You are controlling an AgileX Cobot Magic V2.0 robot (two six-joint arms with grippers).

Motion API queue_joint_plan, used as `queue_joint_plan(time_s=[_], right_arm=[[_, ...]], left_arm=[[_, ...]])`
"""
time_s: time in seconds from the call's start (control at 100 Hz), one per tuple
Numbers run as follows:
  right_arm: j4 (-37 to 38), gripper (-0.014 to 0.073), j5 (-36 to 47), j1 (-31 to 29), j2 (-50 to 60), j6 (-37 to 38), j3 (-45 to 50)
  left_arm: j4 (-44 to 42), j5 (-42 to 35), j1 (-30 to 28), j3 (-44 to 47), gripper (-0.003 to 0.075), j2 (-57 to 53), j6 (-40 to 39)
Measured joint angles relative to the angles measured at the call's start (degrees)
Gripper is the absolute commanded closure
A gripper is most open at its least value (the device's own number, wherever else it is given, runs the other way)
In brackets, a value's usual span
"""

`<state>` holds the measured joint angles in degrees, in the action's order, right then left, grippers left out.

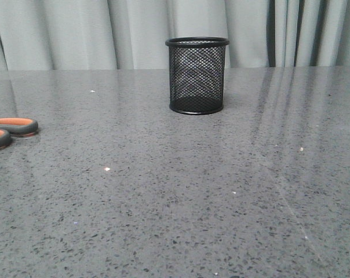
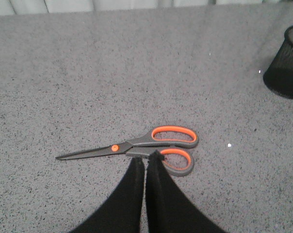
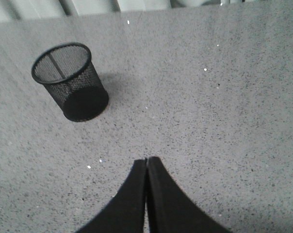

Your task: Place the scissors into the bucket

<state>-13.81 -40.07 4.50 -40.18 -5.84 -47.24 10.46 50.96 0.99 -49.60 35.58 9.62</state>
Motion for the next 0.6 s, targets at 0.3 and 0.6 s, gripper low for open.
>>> queue_joint_plan(time_s=[0.3, 0.6], right_arm=[[-0.49, 0.0143, -4.81, 0.0, -6.5, -4.83, -4.58], [-0.72, 0.0149, -5.65, 0.85, -7.19, -5.76, -5.43]], left_arm=[[5.58, 7.64, 0.0, -6.1, 0.0344, 10.72, 12.53], [7.16, 16.46, 0.0, -12.82, 0.0314, 22.69, 21.72]])
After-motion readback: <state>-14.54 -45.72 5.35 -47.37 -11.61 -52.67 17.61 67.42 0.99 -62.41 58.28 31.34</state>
